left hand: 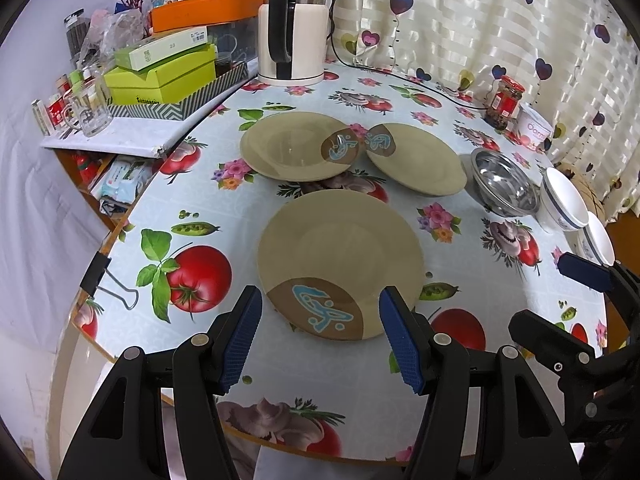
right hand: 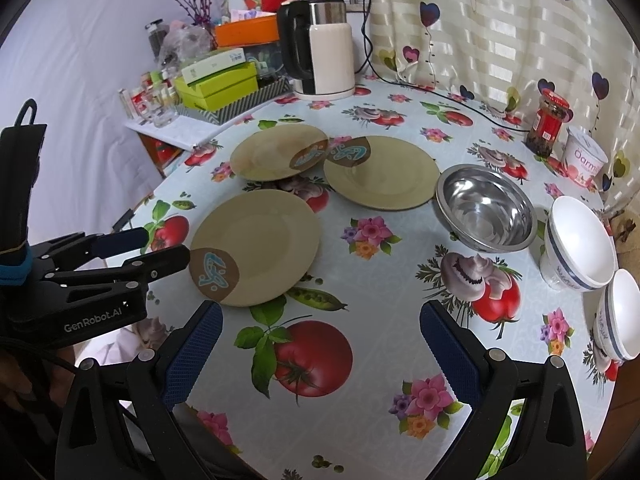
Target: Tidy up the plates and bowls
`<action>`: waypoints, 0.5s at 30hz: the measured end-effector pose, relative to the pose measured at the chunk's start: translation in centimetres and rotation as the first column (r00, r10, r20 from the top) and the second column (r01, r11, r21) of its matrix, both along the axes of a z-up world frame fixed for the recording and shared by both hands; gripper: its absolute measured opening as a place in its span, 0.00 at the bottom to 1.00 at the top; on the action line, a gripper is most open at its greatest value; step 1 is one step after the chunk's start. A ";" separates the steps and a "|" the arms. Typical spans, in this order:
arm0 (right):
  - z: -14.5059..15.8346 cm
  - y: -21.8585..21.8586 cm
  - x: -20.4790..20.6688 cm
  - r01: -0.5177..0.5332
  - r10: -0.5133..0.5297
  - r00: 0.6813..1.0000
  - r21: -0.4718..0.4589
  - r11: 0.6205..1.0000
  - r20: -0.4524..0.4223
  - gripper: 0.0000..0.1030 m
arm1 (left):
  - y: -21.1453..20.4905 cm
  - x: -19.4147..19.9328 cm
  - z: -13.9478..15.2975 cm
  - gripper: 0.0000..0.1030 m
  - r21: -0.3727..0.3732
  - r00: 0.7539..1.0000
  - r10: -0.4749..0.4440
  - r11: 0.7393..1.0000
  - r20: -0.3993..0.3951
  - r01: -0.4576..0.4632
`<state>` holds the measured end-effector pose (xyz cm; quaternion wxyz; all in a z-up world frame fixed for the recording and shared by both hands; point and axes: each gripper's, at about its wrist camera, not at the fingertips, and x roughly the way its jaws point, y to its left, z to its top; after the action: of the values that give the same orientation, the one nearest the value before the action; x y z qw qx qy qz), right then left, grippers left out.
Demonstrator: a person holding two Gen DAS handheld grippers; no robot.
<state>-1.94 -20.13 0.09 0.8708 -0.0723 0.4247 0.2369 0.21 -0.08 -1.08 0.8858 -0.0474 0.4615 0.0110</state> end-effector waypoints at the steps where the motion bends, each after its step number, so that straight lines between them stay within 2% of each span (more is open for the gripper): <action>1: 0.0 0.1 -0.1 0.002 -0.002 1.000 0.002 1.000 0.000 0.97 | 0.0 0.1 0.0 0.60 -0.001 1.000 0.001 1.000 0.000 -0.001; 15: 0.3 -0.4 2.0 -0.007 0.007 1.000 0.046 0.999 -0.015 0.97 | 0.6 1.6 -0.4 0.60 -0.020 1.000 0.008 1.000 -0.008 -0.008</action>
<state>0.03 -20.54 0.42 0.8681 -0.0519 0.4254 0.2503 1.85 0.53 -1.52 0.8835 -0.0580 0.4648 0.0101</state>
